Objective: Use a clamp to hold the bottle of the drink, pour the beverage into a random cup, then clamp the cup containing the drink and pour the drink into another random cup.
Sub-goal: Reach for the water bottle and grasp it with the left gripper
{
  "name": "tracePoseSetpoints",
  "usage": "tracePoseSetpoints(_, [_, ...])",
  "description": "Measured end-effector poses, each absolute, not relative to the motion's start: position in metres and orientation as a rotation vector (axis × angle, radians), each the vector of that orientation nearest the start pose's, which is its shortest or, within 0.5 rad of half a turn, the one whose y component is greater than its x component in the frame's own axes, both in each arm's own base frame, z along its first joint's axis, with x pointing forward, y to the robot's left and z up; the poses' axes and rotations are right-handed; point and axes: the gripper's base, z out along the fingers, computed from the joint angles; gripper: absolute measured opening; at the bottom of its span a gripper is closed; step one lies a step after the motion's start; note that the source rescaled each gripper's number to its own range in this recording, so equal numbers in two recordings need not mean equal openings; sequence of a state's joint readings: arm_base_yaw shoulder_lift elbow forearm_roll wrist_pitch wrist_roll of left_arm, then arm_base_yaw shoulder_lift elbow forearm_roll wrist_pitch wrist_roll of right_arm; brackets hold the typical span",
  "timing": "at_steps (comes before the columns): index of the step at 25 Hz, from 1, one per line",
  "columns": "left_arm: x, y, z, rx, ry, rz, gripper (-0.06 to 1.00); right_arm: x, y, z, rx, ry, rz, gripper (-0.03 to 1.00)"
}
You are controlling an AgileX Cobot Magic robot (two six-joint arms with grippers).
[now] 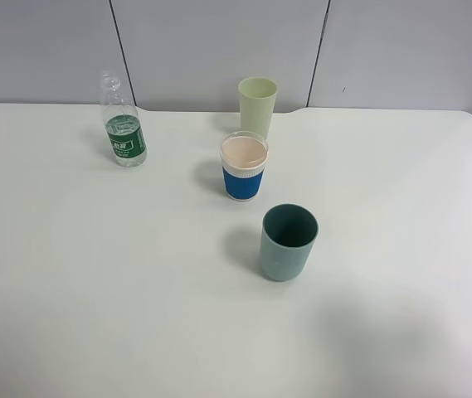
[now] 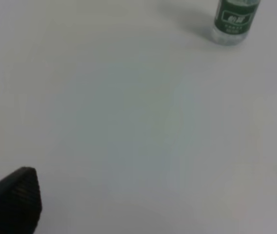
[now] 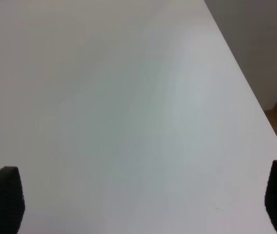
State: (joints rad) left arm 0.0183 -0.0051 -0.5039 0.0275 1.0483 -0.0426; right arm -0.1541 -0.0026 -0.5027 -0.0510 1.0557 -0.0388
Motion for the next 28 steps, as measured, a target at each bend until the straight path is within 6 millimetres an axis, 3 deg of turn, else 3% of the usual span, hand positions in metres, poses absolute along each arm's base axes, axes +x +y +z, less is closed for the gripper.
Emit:
tracePoseSetpoints(7, [-0.005,0.001,0.279,-0.049,2.024,0.011,1.00,-0.006,-0.003,0.278,0.120,2.034,-0.182,0.99])
tracePoseSetpoints(13, [0.012,0.000,0.292,-0.034,2.020,-0.009,1.00,-0.006,-0.003,0.278,0.120,2.034,-0.182,0.99])
tracePoseSetpoints(21, [0.066,-0.005,0.299,0.032,2.075,-0.056,1.00,-0.006,-0.003,0.278,0.120,2.034,-0.182,0.99])
tracePoseSetpoints(28, [0.111,-0.005,0.282,0.072,2.254,-0.059,1.00,-0.006,-0.003,0.278,0.120,2.034,-0.182,0.99])
